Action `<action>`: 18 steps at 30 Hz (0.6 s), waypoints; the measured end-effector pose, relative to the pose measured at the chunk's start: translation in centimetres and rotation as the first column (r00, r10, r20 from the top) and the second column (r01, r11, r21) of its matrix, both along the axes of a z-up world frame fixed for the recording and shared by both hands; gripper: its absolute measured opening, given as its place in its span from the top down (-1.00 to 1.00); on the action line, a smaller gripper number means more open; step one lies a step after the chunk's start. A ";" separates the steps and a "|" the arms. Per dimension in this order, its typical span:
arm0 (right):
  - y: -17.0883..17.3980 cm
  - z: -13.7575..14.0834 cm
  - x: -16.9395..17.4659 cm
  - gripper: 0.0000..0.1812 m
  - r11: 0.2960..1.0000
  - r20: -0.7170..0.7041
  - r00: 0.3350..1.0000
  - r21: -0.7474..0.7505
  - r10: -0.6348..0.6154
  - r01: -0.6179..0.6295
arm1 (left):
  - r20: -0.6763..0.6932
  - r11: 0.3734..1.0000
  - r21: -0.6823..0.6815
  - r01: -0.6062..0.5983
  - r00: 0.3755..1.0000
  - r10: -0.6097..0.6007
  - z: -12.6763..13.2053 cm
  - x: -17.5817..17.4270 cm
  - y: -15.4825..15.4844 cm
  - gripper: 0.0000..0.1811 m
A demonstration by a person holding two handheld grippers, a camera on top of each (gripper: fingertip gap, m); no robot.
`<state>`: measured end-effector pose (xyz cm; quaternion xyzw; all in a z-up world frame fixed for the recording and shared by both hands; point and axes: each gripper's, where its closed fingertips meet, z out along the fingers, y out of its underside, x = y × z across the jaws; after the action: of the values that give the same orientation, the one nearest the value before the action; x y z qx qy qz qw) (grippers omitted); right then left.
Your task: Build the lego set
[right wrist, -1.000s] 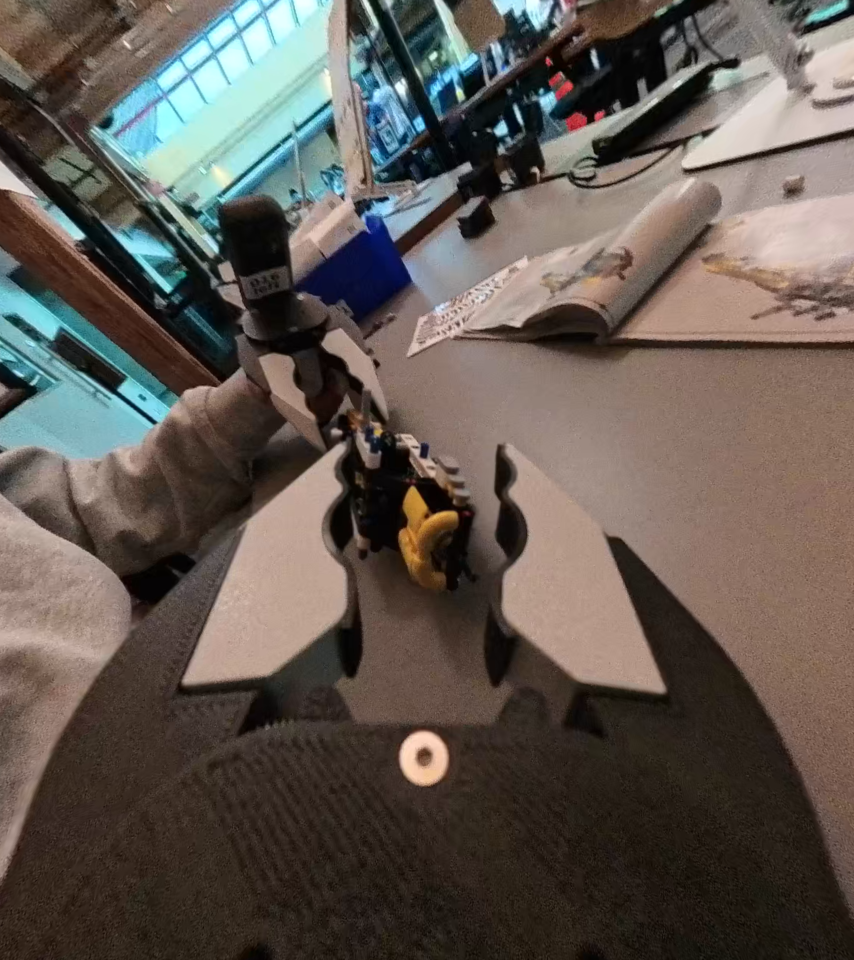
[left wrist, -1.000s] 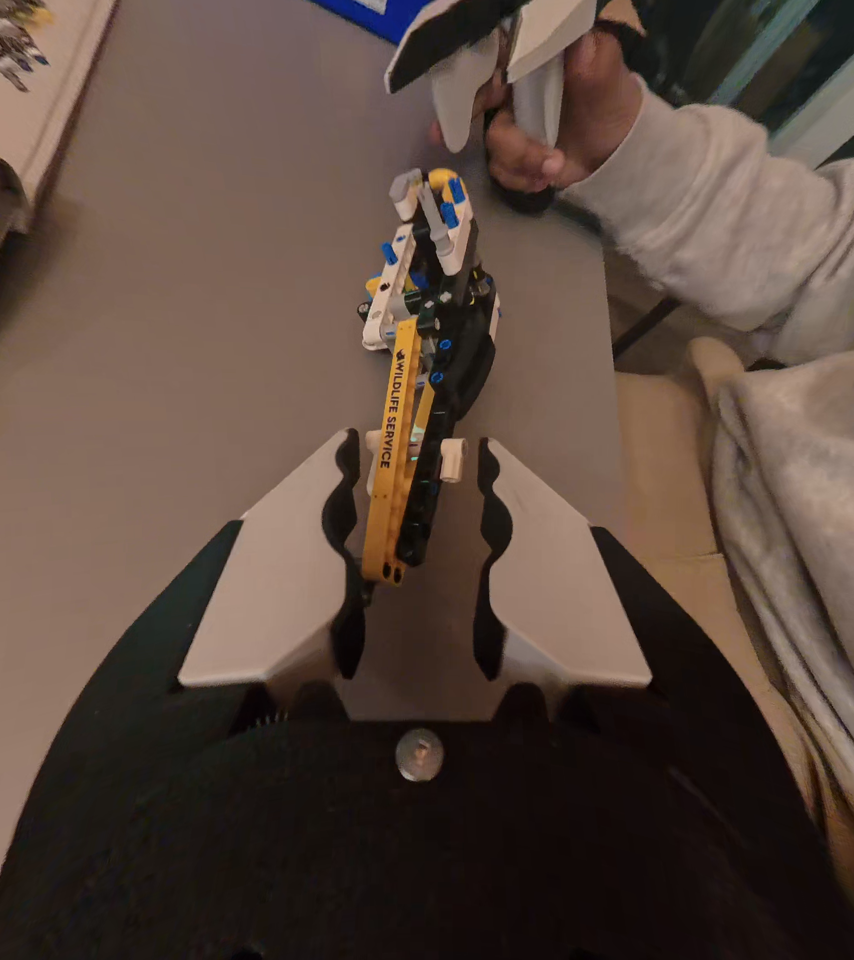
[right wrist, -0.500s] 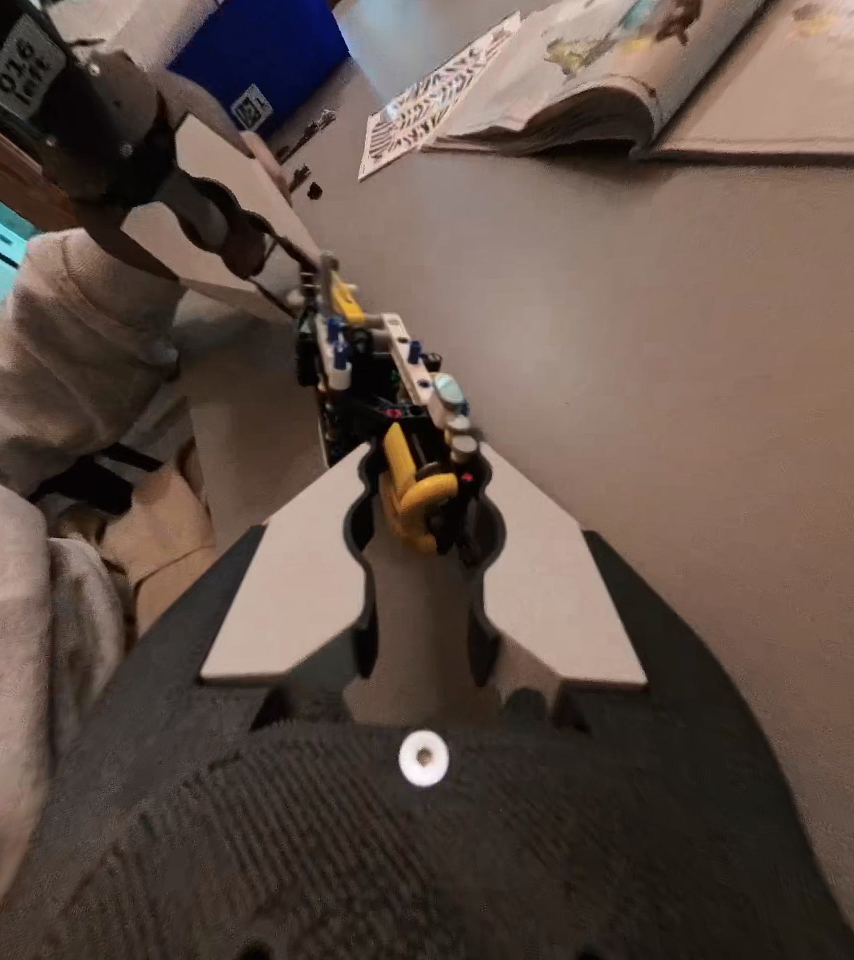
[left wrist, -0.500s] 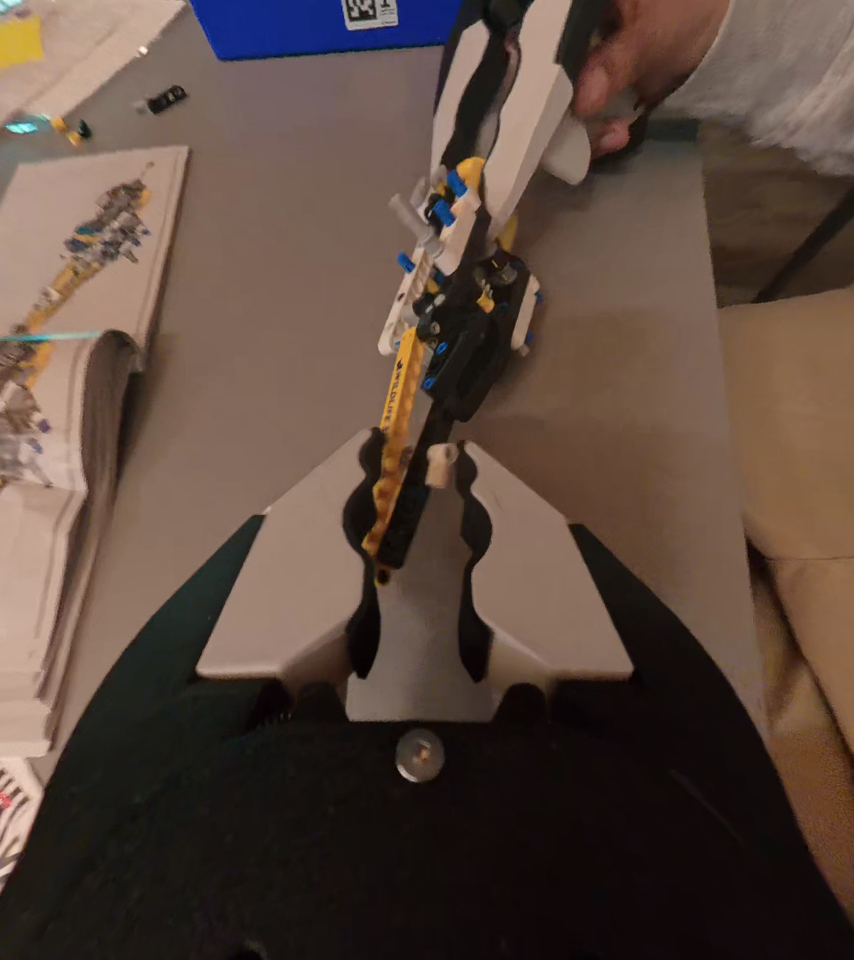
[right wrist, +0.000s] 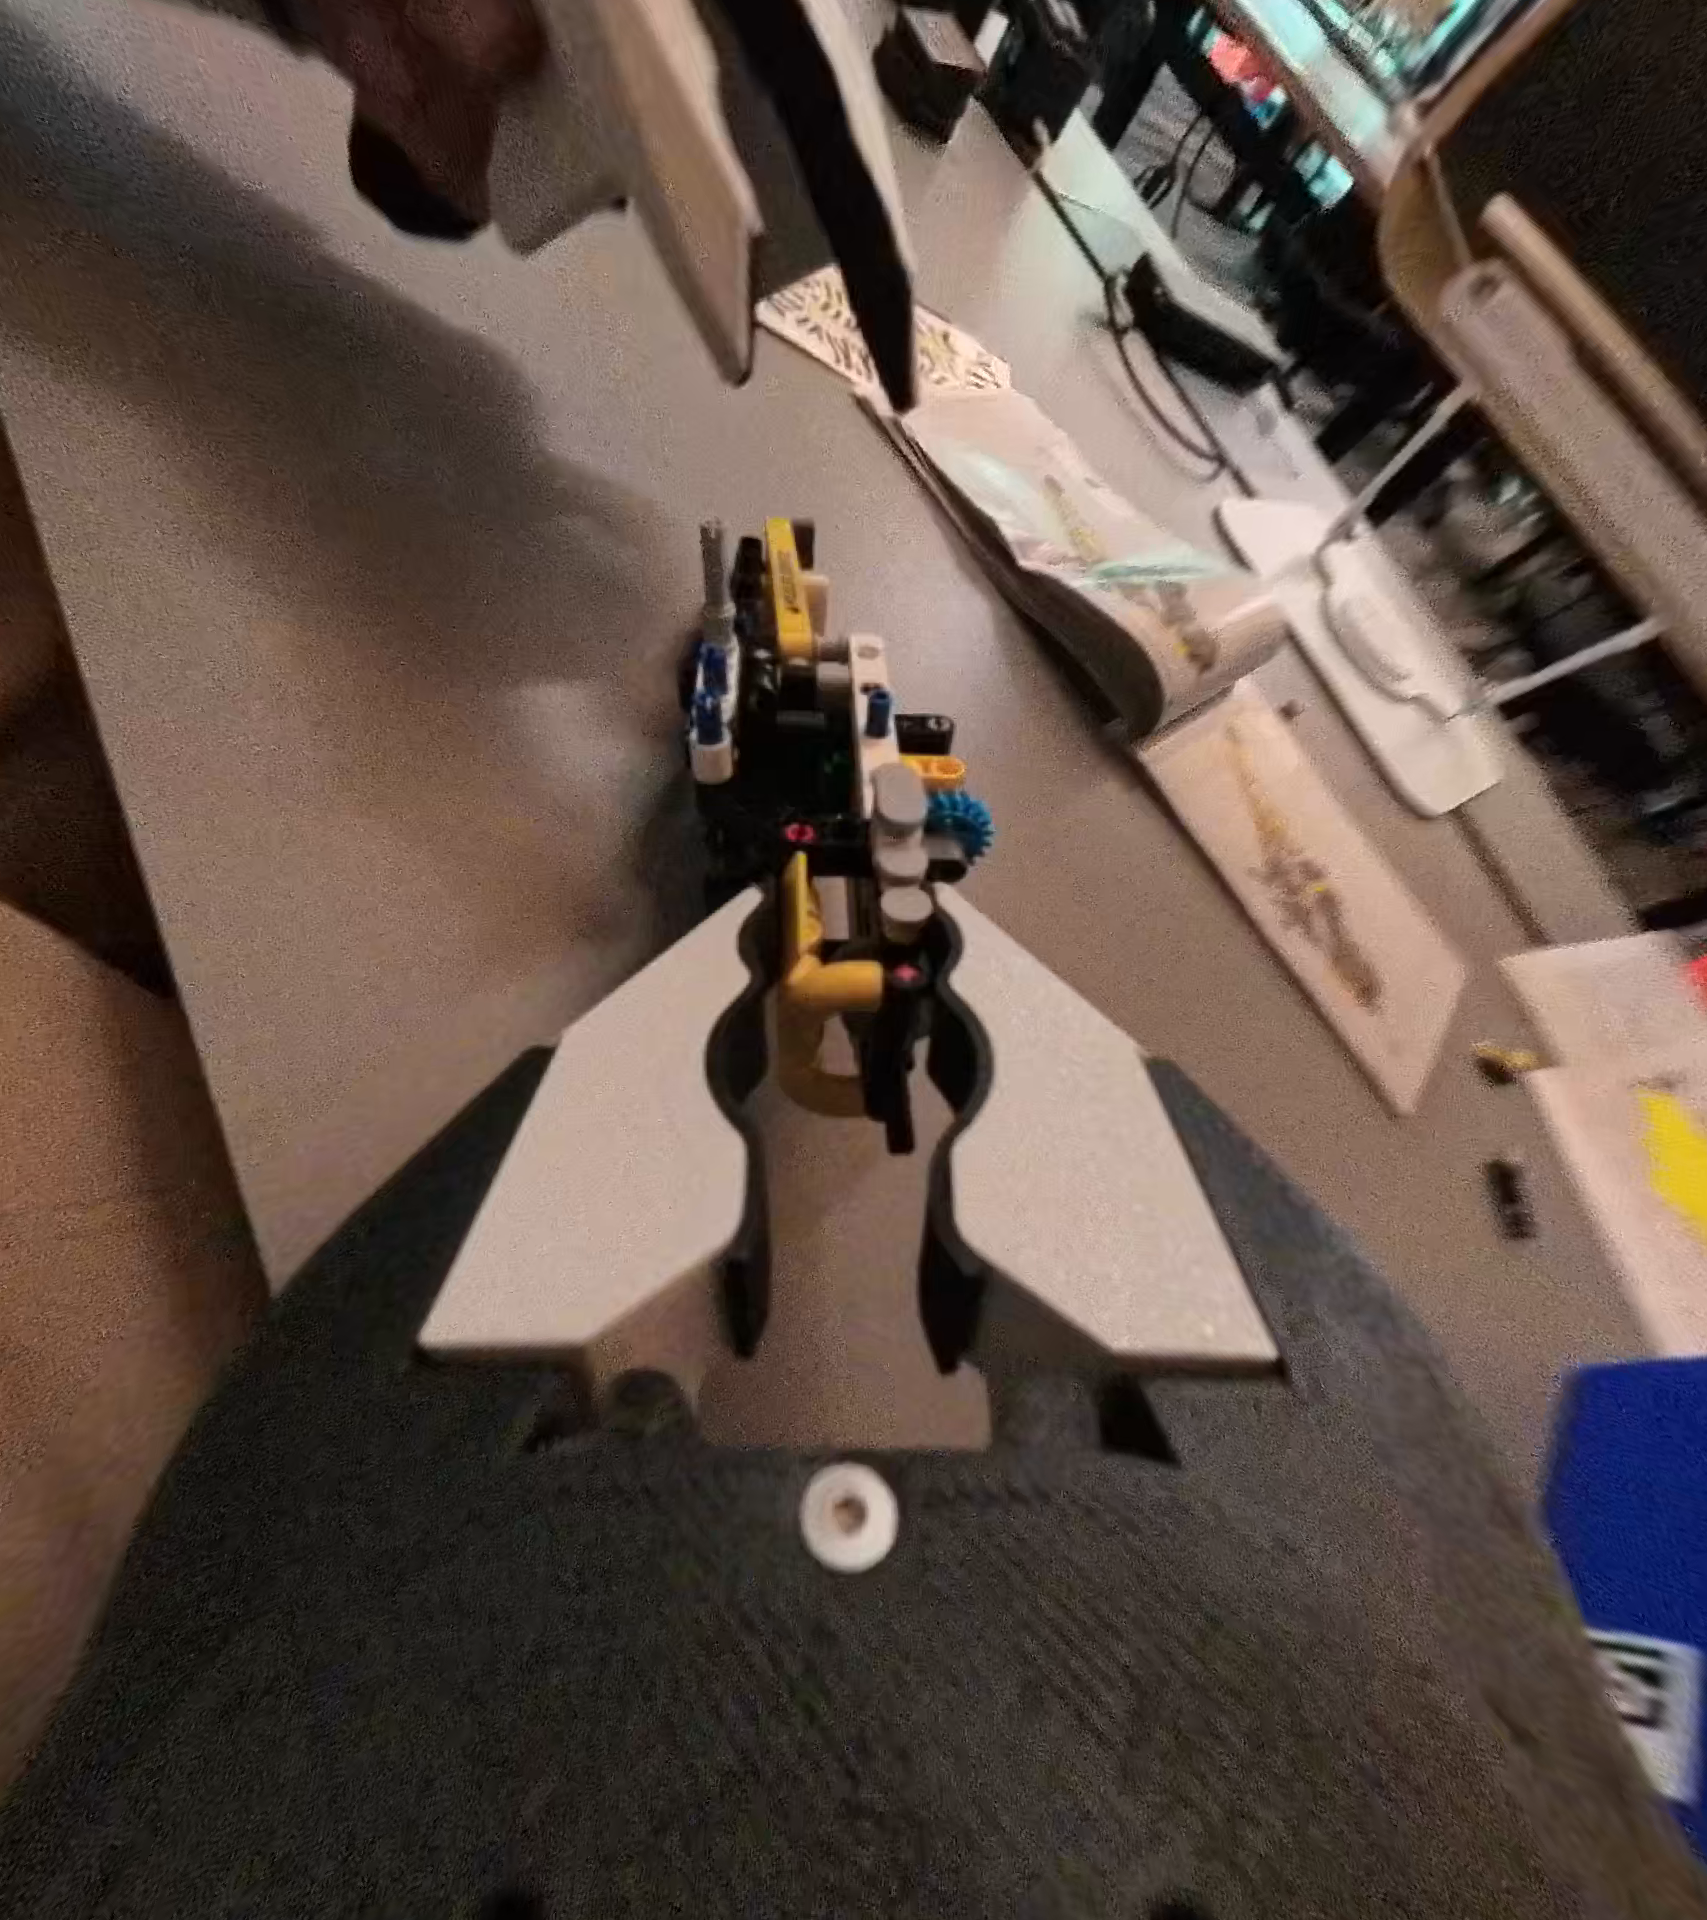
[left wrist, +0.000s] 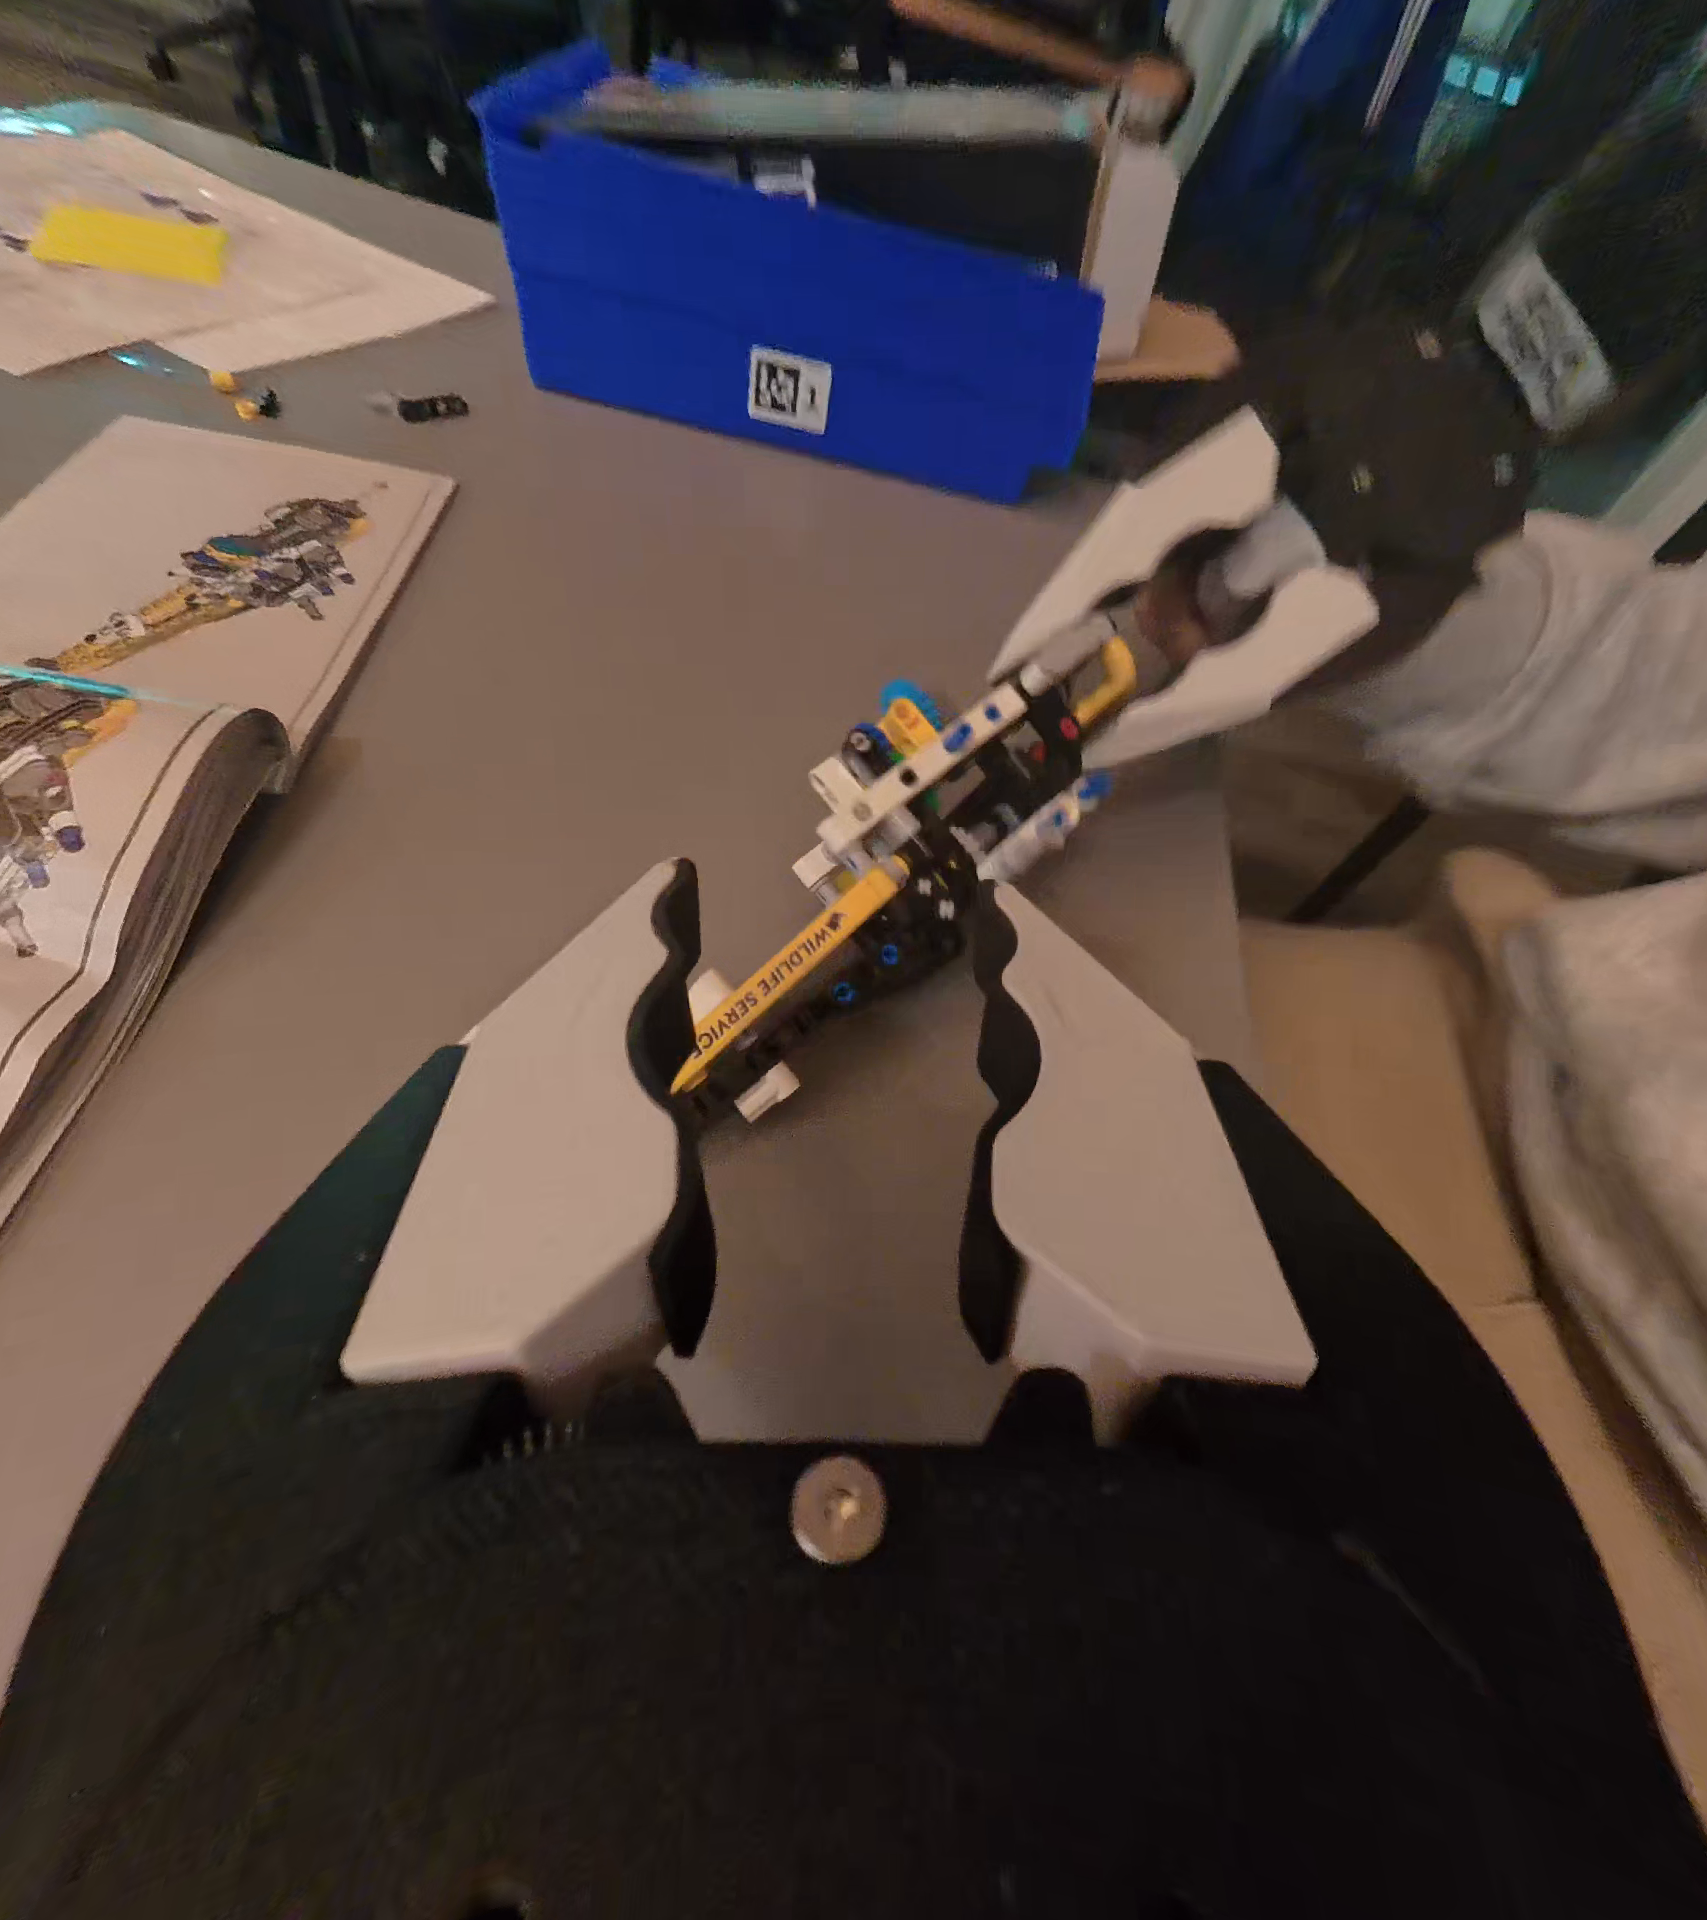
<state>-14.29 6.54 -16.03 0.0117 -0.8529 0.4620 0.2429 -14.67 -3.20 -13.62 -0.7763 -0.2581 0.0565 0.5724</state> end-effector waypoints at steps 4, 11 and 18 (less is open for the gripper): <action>-0.2 -0.6 1.2 0.73 0.971 -0.459 0.884 0.239 0.093 0.022 | 0.044 0.998 0.052 -0.031 0.999 0.029 -0.1 0.0 -0.8 0.41; -0.6 -2.0 2.0 0.70 0.900 -0.737 0.599 0.431 0.313 0.060 | 0.061 0.999 -0.035 -0.003 0.998 0.006 -2.1 0.9 0.4 0.39; 1.1 -2.2 1.4 0.44 0.890 -0.718 0.628 0.447 0.300 0.087 | 0.067 0.996 -0.087 0.021 0.998 -0.015 -3.0 1.3 1.2 0.36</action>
<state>-12.91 7.66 -18.19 0.3143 -0.7451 0.2201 0.5455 -13.34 -2.01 -16.64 -0.8045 -0.2671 0.0370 0.5293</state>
